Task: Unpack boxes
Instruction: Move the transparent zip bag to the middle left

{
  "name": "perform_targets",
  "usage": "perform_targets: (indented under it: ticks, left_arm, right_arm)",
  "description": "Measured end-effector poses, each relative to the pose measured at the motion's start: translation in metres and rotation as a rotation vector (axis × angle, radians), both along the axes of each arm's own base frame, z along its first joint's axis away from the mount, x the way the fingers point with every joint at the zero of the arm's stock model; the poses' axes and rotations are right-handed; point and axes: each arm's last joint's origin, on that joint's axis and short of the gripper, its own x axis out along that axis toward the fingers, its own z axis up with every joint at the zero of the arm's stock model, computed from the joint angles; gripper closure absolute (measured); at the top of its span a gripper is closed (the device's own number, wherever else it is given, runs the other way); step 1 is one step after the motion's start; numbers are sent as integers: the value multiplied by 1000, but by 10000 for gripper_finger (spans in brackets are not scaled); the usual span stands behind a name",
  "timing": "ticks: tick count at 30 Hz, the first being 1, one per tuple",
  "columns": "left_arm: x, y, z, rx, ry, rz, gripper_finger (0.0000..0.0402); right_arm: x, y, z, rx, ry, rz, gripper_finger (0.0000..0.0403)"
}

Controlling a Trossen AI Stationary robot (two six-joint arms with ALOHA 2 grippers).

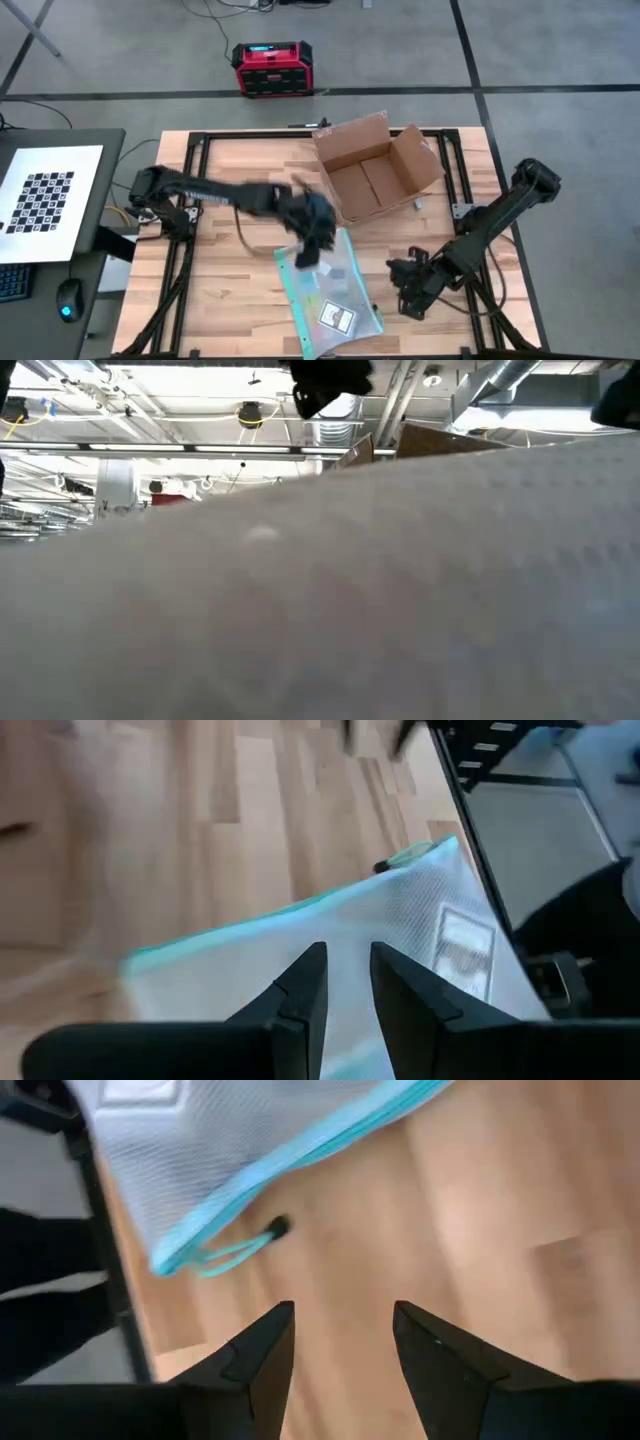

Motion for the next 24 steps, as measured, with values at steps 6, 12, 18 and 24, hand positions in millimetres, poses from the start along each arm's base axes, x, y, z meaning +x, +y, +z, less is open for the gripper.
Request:
perform_targets:
  ticks: [6,12,18,24]
  left_arm:
    - [16,-61,-47,88,34,127,340]
    - [30,-90,-103,55,130,167,340]
    - [36,-92,-139,8,236,257,340]
    - [19,-86,-149,54,435,347,340]
  right_arm:
    - [-5,-6,-2,-64,-36,42,250]
    - [-7,-12,-16,-119,-1,80,259]
    - [-8,-15,-21,-142,15,97,264]
    - [-16,-12,-22,-170,48,127,265]
